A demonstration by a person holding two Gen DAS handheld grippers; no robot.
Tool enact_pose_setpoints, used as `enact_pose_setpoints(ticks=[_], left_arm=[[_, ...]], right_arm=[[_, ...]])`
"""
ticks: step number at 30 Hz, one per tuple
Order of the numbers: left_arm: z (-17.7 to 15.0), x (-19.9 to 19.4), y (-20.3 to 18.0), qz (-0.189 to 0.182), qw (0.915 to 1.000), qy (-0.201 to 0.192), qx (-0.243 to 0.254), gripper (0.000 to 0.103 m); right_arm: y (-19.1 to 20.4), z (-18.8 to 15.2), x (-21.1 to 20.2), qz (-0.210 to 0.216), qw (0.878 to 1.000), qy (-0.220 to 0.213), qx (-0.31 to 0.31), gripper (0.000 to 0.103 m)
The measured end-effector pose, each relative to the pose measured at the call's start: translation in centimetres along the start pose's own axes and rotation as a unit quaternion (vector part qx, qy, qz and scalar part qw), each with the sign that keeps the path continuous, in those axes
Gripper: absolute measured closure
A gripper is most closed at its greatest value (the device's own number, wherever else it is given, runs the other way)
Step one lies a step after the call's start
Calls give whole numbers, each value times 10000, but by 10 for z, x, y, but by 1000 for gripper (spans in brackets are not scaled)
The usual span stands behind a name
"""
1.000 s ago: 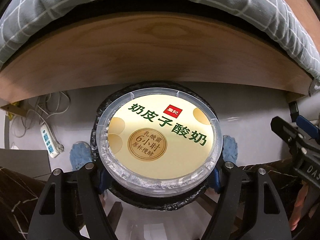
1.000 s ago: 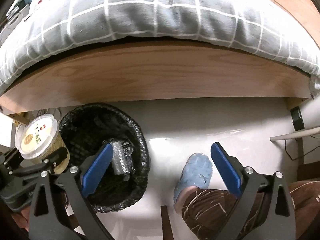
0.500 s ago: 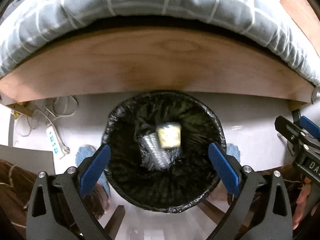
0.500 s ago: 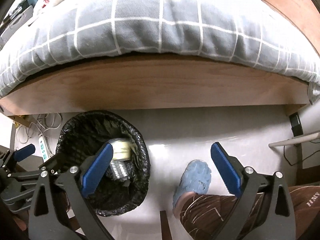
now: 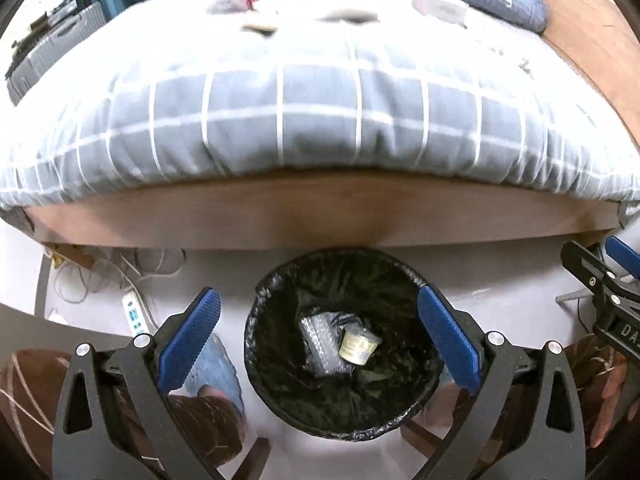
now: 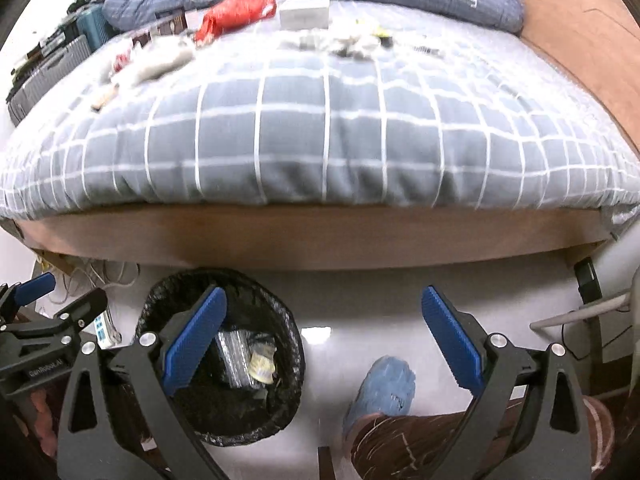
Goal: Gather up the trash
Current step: 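Raise both tools back over the bed toward the remaining trash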
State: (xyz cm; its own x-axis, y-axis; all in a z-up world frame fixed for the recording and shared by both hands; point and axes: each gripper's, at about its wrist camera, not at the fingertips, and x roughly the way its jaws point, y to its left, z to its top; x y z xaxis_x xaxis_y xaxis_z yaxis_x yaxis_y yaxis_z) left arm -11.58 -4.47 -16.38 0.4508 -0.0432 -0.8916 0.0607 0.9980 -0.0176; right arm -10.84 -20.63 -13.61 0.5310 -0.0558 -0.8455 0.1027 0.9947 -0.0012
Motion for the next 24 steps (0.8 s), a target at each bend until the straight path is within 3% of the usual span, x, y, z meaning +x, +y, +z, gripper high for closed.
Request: enact_pose_setpoints(ticks=[13,24], left_arm=[[57,-46,3,-75,9985,-533,-124,6],[119,-44,0,-73,9972,-739,-133,6]], right_arm=[[-10,40,-26,-23,9989,-459,73,9],[-17,99,-17,1,9978,-652,115,9]])
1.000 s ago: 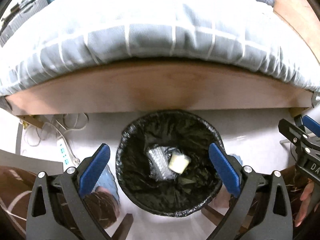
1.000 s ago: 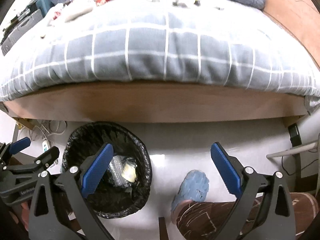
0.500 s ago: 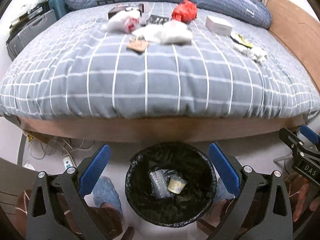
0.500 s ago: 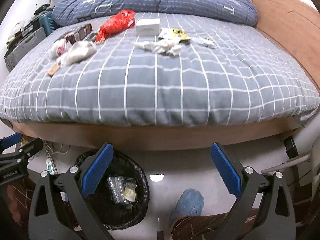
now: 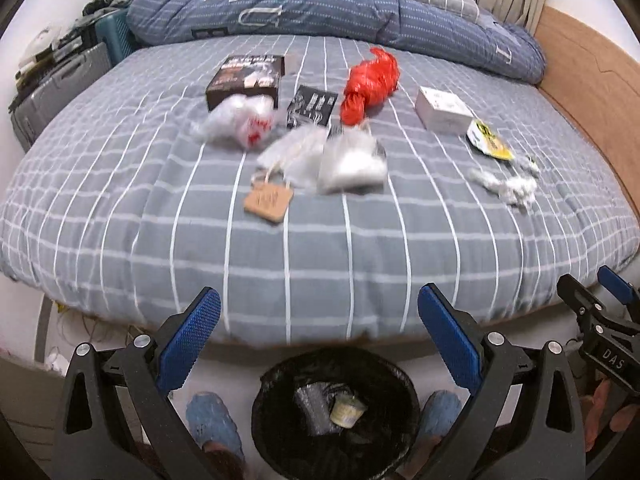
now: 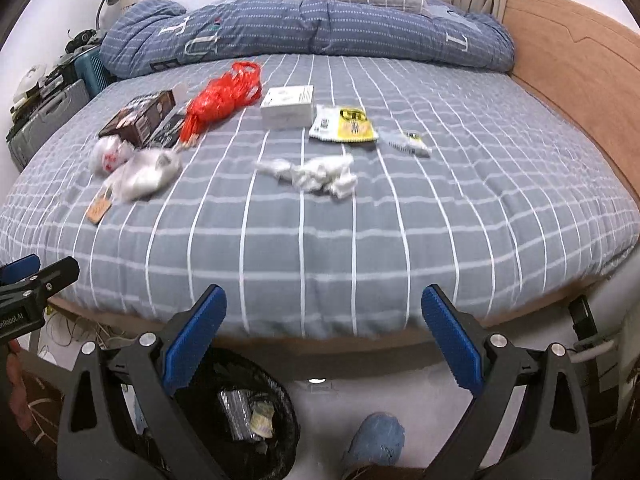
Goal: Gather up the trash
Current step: 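Raise both tools back over the bed toward the remaining trash, then grasp the white mesh bag with the left tool while the right tool grasps the white tissue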
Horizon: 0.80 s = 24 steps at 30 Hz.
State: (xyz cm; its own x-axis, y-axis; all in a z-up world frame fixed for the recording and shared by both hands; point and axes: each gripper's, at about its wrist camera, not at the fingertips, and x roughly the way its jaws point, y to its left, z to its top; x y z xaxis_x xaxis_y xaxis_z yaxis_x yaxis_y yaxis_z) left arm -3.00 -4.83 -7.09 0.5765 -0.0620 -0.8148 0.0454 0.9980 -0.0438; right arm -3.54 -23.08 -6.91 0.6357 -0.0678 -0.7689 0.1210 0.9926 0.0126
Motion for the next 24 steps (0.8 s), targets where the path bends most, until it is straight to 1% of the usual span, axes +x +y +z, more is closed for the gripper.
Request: enact_pose_setpoints(ticks=[6,14,22,24], left_arm=[[35,21,-6,-18,10000,-28,15,6],[68,53,-15,-18,10000,29,63,6],[87,80,-17,-2,9999,120,88,6],[90,86,-18,-5,9999,152,80,6]], right_arm=[[-6,27,24,5,10000,-18,66,9],[-10,55,55,88,9998,-17,190,9],[-4,73,77,145,9998,9,111,16],[-2,76,83,172,9998,54,104,20]])
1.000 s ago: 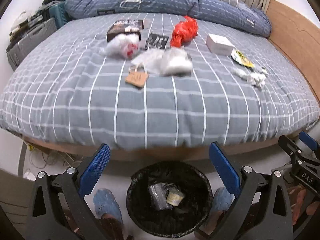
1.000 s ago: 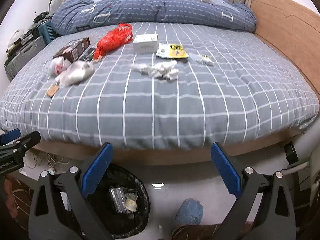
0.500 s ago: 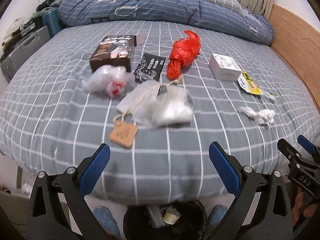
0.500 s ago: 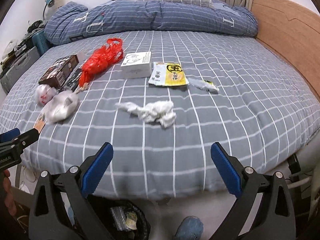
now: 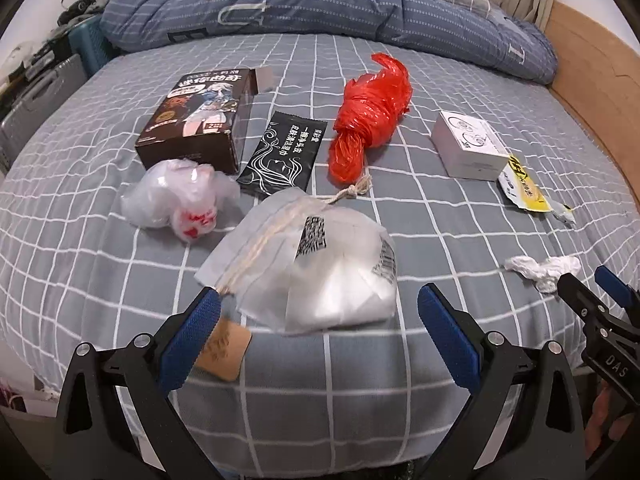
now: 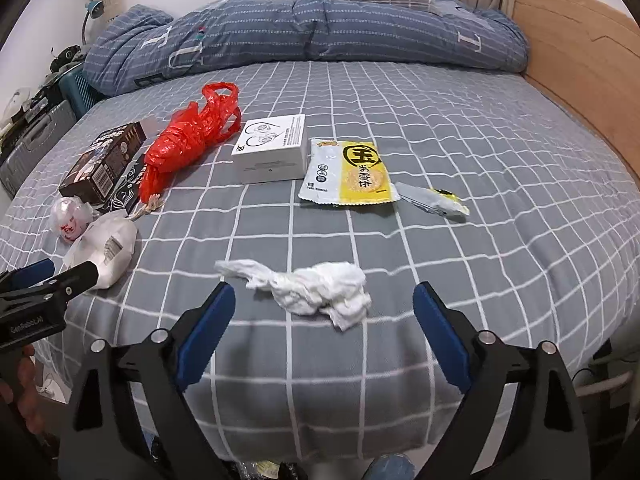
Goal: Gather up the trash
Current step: 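Grasp the white mesh bag with the left tool while the right tool grasps the white tissue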
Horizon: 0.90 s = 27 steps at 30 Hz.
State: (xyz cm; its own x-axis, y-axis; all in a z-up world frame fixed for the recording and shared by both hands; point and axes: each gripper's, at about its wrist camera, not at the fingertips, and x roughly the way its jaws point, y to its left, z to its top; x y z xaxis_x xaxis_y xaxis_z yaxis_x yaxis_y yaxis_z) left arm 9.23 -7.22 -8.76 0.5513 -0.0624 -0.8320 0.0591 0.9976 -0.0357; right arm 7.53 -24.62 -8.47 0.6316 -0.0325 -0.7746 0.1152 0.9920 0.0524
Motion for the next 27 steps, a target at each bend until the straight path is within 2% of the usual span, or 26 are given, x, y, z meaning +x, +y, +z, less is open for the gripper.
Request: enact_pose_setpoints(ticks=[5,14,19,24,27], left_arm=[[6,13,-4,-17,10000,87,-9,9],[9,36,-14,44,9995,276,169,32],[6,41,-17,68,9989,358,283,41],[3,42,-16,15,9990,361,273,50],[3,42,-16,14,9989,372,288,53]], right_arm=[[3,4,12,15,9999,76,-69,27],[6,6,31,140,9994,292,-111,48],[7,2,36,162,9992,371,-65,60],[9,0,38,142,9990,402,-114,78],[9,0,37,150,9990,410,-75,82]])
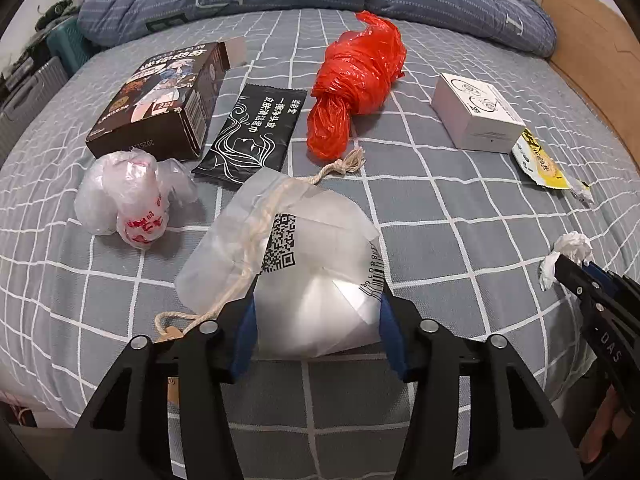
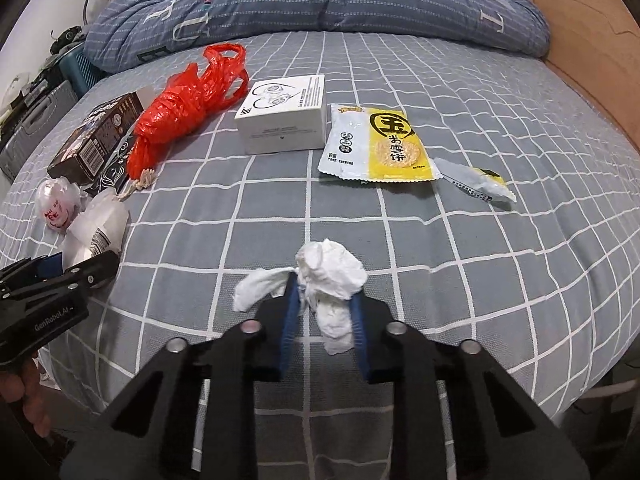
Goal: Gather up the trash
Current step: 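Grasp the white mesh bag with the left tool while the right tool grasps the white tissue, then carry the mesh bag and tissue down over the trash bin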
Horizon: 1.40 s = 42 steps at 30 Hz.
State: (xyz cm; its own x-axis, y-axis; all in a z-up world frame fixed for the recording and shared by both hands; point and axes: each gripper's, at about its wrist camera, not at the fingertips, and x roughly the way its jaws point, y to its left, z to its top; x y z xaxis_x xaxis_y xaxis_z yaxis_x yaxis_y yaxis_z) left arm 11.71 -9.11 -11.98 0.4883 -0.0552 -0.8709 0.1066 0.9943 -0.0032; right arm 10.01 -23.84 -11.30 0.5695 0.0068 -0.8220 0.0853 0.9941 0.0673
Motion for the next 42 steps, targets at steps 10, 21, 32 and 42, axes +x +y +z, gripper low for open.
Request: enact_pose_setpoints(ticks=[10,21,32,42], left_arm=[[0,-10,1,-16,10000,-81,-48,56],[-6,-38,5,-40,9997,-216,-76,56],[-12,-68,9,-59,9993,-348,-116,56],[-29,-91,17,-88,9991,-363,-206,56]], right_arm=[[0,4,-11,-1,10000,-85,25,83],[7,5,-33,32,9998,-205,-15,84],[22,3,-64,84,9993,-353,-112,84],[33,-7,-87,140,9989,-422,-156,84]])
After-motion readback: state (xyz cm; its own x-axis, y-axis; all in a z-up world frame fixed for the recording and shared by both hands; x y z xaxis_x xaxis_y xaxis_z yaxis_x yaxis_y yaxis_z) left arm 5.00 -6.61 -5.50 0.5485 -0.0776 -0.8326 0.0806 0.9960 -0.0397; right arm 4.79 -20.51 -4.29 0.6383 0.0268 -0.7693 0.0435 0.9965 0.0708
